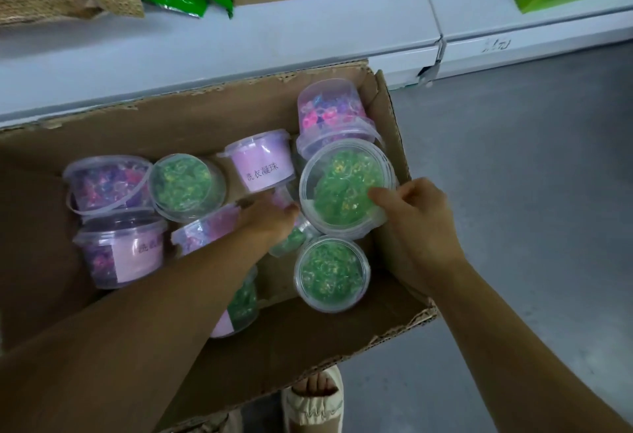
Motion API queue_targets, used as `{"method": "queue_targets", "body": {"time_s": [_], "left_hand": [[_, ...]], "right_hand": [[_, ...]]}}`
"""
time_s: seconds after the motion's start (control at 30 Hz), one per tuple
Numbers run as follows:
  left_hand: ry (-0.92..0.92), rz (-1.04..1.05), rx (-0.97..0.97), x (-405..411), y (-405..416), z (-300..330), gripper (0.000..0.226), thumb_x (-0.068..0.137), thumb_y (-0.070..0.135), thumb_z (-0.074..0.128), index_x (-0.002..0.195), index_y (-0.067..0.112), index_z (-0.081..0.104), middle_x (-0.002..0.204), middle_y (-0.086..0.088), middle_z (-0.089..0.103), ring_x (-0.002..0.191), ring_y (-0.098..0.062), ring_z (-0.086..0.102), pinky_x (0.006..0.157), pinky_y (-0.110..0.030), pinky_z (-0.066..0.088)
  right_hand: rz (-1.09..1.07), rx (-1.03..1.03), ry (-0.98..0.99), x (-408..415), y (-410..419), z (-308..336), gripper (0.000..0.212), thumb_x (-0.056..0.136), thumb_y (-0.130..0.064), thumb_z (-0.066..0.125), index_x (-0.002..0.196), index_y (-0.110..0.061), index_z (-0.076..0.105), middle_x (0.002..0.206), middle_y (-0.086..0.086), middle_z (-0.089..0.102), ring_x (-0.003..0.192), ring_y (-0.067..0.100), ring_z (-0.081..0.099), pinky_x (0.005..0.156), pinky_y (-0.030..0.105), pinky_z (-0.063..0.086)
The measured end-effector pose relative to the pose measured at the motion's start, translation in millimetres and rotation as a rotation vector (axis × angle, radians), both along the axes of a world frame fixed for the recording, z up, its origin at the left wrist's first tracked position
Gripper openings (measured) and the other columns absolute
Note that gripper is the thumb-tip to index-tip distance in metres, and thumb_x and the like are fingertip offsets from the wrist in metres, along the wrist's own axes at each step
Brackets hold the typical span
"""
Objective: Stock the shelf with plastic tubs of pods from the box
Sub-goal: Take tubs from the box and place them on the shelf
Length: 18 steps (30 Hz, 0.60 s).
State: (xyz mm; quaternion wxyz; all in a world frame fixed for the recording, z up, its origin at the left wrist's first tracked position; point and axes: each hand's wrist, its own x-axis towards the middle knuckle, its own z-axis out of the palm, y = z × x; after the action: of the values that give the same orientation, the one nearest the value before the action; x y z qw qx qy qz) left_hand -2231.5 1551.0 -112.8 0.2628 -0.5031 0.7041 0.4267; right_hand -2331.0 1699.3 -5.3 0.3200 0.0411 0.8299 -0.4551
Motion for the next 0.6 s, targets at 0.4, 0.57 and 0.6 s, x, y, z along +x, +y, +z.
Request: {"method": "queue_targets", "body": {"time_s": [0.4,0.57,0.6], "left_hand": [[-0.065,0.315,-0.063,-3,3,16,0.085,0.078,0.051,0.063,0.141,0.005,0.028,0.137,-0.019,0.046,0.125,-0.038,0.045,0.1,-0.042,0.042],[0.054,0.337,-0.075,20,-9,63,0.063,0.082,0.043,0.061,0.129,0.006,0.041,0.12,-0.014,0.057,0.116,-0.035,0.051,0.094,-0.038,0.043],[0.077,0.35,-0.063,24,-11,77,0.062,0.077,0.047,0.062,0.122,0.007,0.045,0.11,-0.011,0.06,0.109,-0.035,0.055,0.09,-0.037,0.045]], "right_hand": [[-0.067,-0.059,-0.05,-17,-5,17,0.053,0.068,-0.044,0.06,0.116,-0.023,0.055,0.099,0.003,0.065,0.092,0.022,0.066,0.085,0.05,0.054],[-0.169,-0.08,-0.1,-13,-8,40,0.028,0.087,-0.025,0.06,0.114,-0.019,0.056,0.101,0.002,0.064,0.088,0.018,0.065,0.076,0.037,0.057],[-0.179,-0.094,-0.102,-12,-9,50,0.028,0.088,-0.023,0.059,0.115,-0.017,0.056,0.098,0.001,0.064,0.083,0.014,0.065,0.067,0.031,0.057]]}}
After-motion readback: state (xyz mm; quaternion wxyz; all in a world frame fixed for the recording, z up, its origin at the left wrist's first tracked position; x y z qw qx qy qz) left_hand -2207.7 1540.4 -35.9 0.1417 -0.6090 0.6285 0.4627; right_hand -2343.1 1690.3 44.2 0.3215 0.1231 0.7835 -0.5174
